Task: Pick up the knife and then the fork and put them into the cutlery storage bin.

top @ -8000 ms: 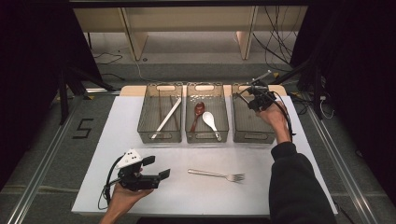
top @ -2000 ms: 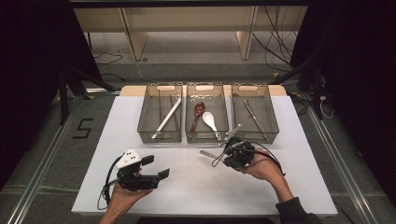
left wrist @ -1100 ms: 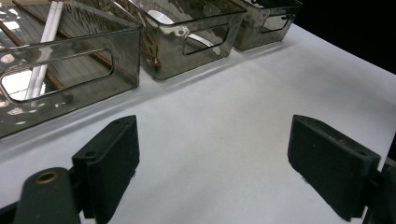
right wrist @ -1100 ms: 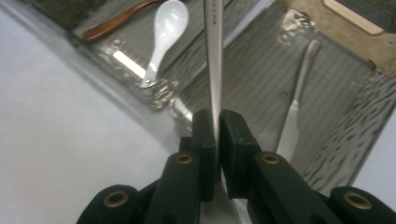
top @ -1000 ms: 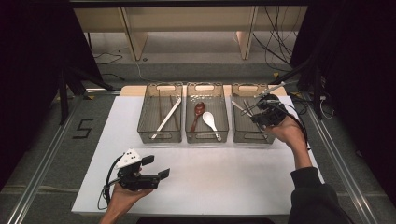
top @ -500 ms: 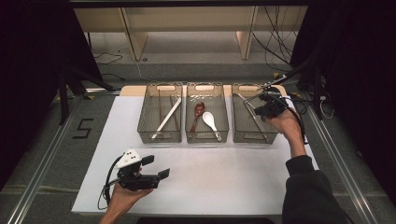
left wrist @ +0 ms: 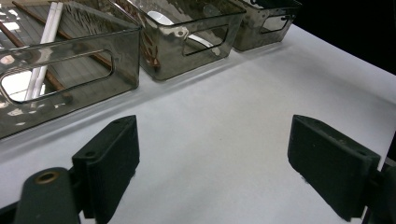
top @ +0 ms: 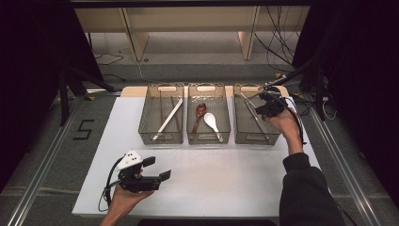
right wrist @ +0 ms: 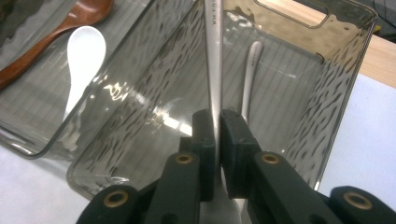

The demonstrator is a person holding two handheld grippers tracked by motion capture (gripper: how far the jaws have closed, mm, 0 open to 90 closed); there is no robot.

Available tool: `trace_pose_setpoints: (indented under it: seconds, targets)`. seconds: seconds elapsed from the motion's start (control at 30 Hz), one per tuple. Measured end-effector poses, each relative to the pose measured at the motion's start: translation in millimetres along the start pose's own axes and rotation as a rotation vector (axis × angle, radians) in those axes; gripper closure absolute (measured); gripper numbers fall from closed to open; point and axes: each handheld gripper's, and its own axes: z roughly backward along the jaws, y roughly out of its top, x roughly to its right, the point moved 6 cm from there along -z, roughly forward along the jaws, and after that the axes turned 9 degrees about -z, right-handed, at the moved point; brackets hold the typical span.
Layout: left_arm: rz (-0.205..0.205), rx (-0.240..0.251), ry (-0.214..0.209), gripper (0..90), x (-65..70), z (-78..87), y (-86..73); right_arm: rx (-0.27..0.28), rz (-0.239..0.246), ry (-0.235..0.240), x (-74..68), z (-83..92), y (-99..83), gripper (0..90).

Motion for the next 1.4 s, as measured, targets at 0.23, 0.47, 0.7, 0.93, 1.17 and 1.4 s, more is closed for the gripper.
trace_pose_setpoints:
  seconds: [0.23,0.47,0.7,0.93,1.17,1.4]
  targets:
    - [0.001,0.001,-0.001,16.3,0.1,0.1,0.1,0.0,-0.011,-0.013,2.3,-5.6,1.9,85.1]
    - [-0.003,-0.002,-0.001,16.3,0.1,0.0,0.0,0.0,-0.015,-0.019,2.0,-10.2,3.6,85.0]
    - [0.002,0.003,-0.001,16.3,-0.3,0.3,0.0,0.045,-0.064,-0.032,5.8,-14.5,9.4,66.2]
    - [0.001,0.002,0.0,16.3,-0.4,0.5,-0.1,0.045,-0.066,0.001,3.0,-9.3,6.1,55.0]
    - [0.002,0.002,0.0,16.3,0.1,0.3,0.3,0.068,-0.054,0.056,-8.9,-0.8,2.2,49.4]
    - [0.002,0.001,0.001,16.3,-0.4,0.4,0.1,0.096,-0.06,0.112,-17.2,4.8,-5.3,44.9]
